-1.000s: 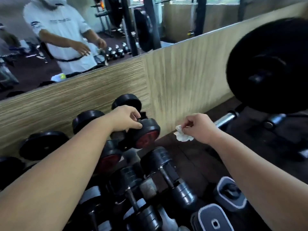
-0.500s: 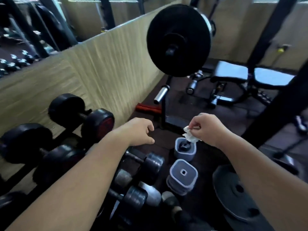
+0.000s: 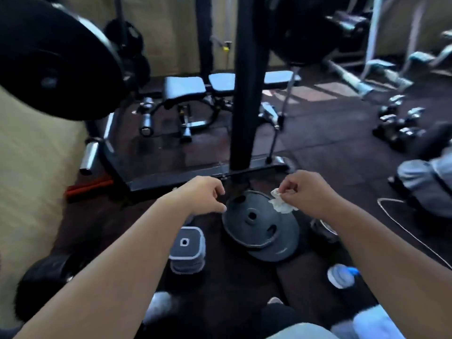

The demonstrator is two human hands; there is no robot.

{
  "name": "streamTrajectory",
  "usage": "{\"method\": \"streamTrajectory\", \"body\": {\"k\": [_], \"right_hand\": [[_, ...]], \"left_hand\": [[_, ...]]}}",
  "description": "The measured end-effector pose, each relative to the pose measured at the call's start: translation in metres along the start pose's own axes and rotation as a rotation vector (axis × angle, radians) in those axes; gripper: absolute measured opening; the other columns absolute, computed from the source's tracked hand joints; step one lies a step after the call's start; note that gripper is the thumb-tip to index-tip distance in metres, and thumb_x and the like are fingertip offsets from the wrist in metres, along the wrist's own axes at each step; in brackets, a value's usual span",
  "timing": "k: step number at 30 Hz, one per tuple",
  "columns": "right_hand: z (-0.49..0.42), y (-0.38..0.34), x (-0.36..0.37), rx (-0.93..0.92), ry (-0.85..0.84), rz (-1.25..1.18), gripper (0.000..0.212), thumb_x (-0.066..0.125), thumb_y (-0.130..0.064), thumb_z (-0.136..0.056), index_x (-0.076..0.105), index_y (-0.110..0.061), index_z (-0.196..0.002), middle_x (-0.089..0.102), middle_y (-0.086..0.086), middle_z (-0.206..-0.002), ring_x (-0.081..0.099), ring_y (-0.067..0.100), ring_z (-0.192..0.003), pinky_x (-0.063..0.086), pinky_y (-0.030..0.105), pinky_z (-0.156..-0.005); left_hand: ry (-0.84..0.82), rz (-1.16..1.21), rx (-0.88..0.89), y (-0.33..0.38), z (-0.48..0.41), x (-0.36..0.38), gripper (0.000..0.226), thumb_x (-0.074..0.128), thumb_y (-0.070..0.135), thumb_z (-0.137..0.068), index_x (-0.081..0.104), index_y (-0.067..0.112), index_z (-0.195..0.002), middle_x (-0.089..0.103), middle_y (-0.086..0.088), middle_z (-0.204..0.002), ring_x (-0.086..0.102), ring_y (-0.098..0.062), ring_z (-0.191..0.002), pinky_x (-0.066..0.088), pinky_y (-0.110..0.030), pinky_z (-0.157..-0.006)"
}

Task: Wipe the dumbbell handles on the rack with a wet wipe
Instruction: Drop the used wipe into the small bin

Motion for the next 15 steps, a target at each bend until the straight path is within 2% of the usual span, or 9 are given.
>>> {"method": "streamTrajectory", "body": {"k": [3, 7, 10, 12, 15], "right_hand": [[0.026, 0.054, -0.026, 0.101, 0.044, -0.009, 0.009, 0.073, -0.016, -0.076, 0.076, -0.024, -0.079, 0.063, -0.009, -0.079, 0.057, 0.002, -0.069, 0.046, 0.024, -0.066], [0.061, 0.125, -0.058, 0.241, 0.105, -0.013, 0.007, 0.075, -0.02, -0.074, 0.074, -0.027, -0.078, 0.063, -0.008, -0.083, 0.06, 0.006, -0.073, 0.047, 0.024, -0.067], [0.076, 0.17, -0.081, 0.289, 0.169, -0.042, 0.005, 0.075, -0.018, -0.077, 0.075, -0.023, -0.076, 0.063, -0.006, -0.079, 0.061, 0.006, -0.072, 0.048, 0.023, -0.067], [0.079, 0.199, -0.095, 0.314, 0.202, -0.055, 0.004, 0.076, -0.019, -0.078, 0.075, -0.022, -0.075, 0.064, -0.005, -0.078, 0.061, 0.008, -0.072, 0.048, 0.025, -0.068], [0.079, 0.246, -0.115, 0.363, 0.232, -0.069, 0.006, 0.074, -0.018, -0.079, 0.075, -0.023, -0.076, 0.064, -0.004, -0.08, 0.06, 0.009, -0.074, 0.042, 0.019, -0.066]], "left_hand": [[-0.07, -0.024, 0.108, 0.058, -0.038, 0.012, 0.039, 0.083, 0.04, -0.083, 0.067, 0.028, -0.117, 0.067, 0.01, -0.107, 0.064, -0.014, -0.102, 0.051, -0.029, -0.089], [-0.136, -0.068, 0.266, 0.143, -0.084, 0.039, 0.037, 0.083, 0.039, -0.083, 0.066, 0.028, -0.114, 0.066, 0.013, -0.101, 0.065, -0.009, -0.093, 0.051, -0.027, -0.084], [-0.194, -0.072, 0.336, 0.201, -0.116, 0.063, 0.035, 0.082, 0.041, -0.081, 0.066, 0.032, -0.11, 0.066, 0.012, -0.104, 0.068, -0.009, -0.091, 0.06, -0.033, -0.084], [-0.23, -0.099, 0.366, 0.235, -0.135, 0.077, 0.036, 0.082, 0.043, -0.08, 0.065, 0.035, -0.111, 0.065, 0.013, -0.105, 0.066, -0.009, -0.094, 0.059, -0.033, -0.086], [-0.268, -0.146, 0.39, 0.284, -0.166, 0.094, 0.038, 0.081, 0.043, -0.081, 0.066, 0.034, -0.114, 0.064, 0.012, -0.11, 0.064, -0.008, -0.096, 0.056, -0.029, -0.085]]}}
Point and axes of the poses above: each hand's wrist, its own z-axis away from the middle knuckle, its own x-axis out of the palm, y = z × x, the point moved 3 cm from there along -z, towards the middle knuckle
